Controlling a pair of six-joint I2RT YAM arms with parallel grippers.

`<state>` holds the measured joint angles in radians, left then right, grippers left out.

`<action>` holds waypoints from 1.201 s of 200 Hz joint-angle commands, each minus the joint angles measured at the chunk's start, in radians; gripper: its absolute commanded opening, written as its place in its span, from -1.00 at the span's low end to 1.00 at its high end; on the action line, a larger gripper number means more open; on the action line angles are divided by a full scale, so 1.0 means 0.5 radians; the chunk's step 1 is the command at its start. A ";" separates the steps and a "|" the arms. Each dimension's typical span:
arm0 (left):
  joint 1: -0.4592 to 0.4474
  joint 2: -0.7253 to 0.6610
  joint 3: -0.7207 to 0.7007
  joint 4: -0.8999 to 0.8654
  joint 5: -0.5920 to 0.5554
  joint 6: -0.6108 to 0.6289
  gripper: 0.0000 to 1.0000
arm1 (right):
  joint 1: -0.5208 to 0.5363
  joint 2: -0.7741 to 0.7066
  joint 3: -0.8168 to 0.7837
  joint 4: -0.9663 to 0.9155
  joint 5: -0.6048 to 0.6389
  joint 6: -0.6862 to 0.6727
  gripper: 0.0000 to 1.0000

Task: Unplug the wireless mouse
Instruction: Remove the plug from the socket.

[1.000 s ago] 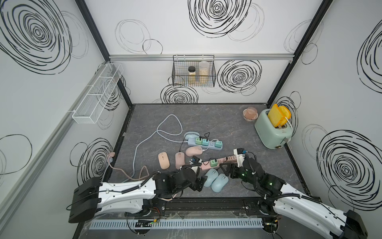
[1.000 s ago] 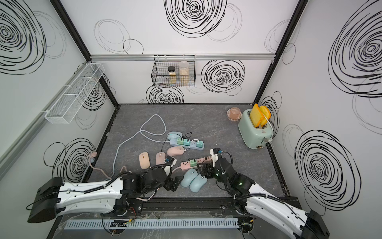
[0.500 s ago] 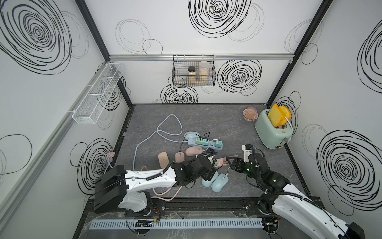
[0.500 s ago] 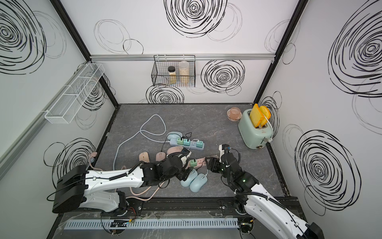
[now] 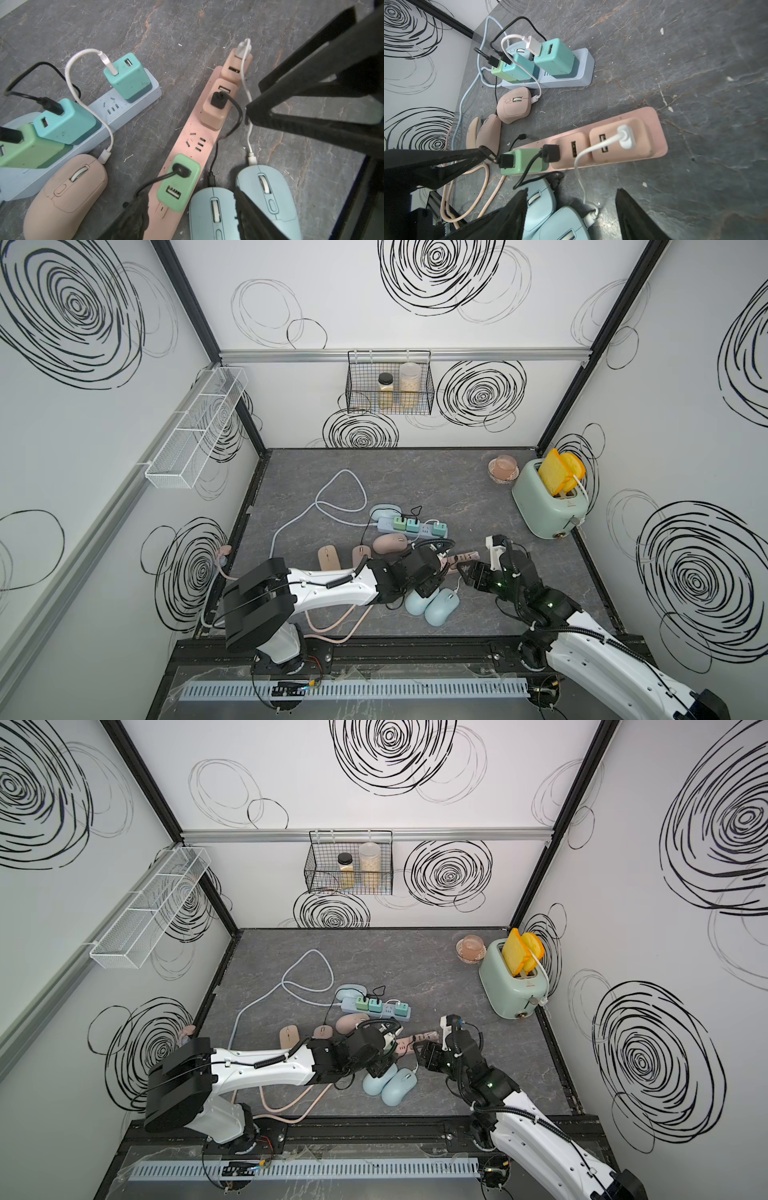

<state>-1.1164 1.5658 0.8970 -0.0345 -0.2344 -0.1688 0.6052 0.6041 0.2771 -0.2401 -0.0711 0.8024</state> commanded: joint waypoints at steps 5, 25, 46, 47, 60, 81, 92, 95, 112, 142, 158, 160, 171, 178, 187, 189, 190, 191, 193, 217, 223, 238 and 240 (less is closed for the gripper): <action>0.028 0.046 0.075 0.042 -0.033 0.115 0.35 | -0.008 0.006 -0.035 0.006 -0.014 0.033 0.40; 0.048 0.071 0.097 0.012 -0.060 0.166 0.43 | -0.008 0.009 -0.042 0.017 -0.020 0.039 0.40; 0.093 0.081 0.093 0.015 0.010 0.185 0.50 | -0.008 0.014 -0.040 0.025 -0.026 0.043 0.40; 0.095 0.081 0.093 0.016 0.019 0.185 0.50 | -0.008 0.014 -0.041 0.026 -0.026 0.043 0.40; 0.113 0.092 0.101 0.026 0.116 0.203 0.50 | -0.008 0.018 -0.042 0.031 -0.034 0.046 0.40; 0.104 0.137 0.140 -0.014 0.137 0.242 0.49 | -0.008 0.013 -0.045 0.027 -0.035 0.049 0.40; 0.102 0.159 0.143 -0.021 0.116 0.250 0.43 | -0.008 0.011 -0.045 0.022 -0.038 0.049 0.40; 0.101 0.164 0.142 -0.020 0.115 0.251 0.41 | -0.006 0.011 -0.044 0.023 -0.039 0.049 0.40; 0.104 0.189 0.136 -0.019 0.080 0.247 0.41 | -0.005 0.002 -0.040 0.008 -0.042 0.046 0.41; 0.095 0.209 0.130 -0.022 0.052 0.261 0.42 | -0.008 -0.017 -0.048 -0.005 -0.043 0.043 0.42; 0.097 0.209 0.128 -0.007 0.073 0.269 0.35 | -0.008 -0.021 -0.054 -0.002 -0.050 0.043 0.42; 0.100 0.209 0.128 -0.005 0.079 0.270 0.33 | -0.008 -0.021 -0.055 0.001 -0.048 0.043 0.42; 0.104 0.209 0.130 0.002 0.096 0.273 0.24 | -0.008 -0.021 -0.063 0.002 -0.051 0.046 0.42; 0.106 0.206 0.130 0.003 0.105 0.278 0.18 | -0.006 -0.021 -0.066 0.006 -0.051 0.049 0.42; 0.110 0.201 0.127 0.007 0.122 0.282 0.14 | -0.008 -0.013 -0.075 0.013 -0.056 0.052 0.43; 0.110 0.200 0.126 0.007 0.122 0.282 0.13 | -0.008 -0.014 -0.074 0.012 -0.058 0.052 0.43; 0.110 0.200 0.125 0.008 0.122 0.282 0.13 | -0.008 -0.013 -0.075 0.013 -0.059 0.052 0.43; 0.110 0.200 0.124 0.008 0.124 0.282 0.13 | -0.008 -0.012 -0.075 0.013 -0.058 0.052 0.43; 0.110 0.200 0.124 0.008 0.127 0.282 0.12 | -0.008 -0.012 -0.076 0.012 -0.057 0.052 0.43; 0.105 0.203 0.116 0.007 0.137 0.279 0.04 | -0.008 0.002 -0.074 0.022 -0.060 0.052 0.43; 0.104 0.203 0.111 0.005 0.143 0.282 0.02 | -0.006 0.003 -0.078 0.026 -0.063 0.052 0.43; 0.101 0.215 0.117 -0.003 0.151 0.282 -0.03 | -0.006 0.016 -0.077 0.034 -0.066 0.052 0.43; 0.098 0.217 0.117 -0.004 0.153 0.282 -0.03 | -0.007 0.019 -0.075 0.036 -0.066 0.052 0.43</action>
<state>-1.0649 1.6608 0.9447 -0.0540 -0.1741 -0.0395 0.6052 0.6060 0.2478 -0.2337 -0.0998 0.8173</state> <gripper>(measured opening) 0.495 0.714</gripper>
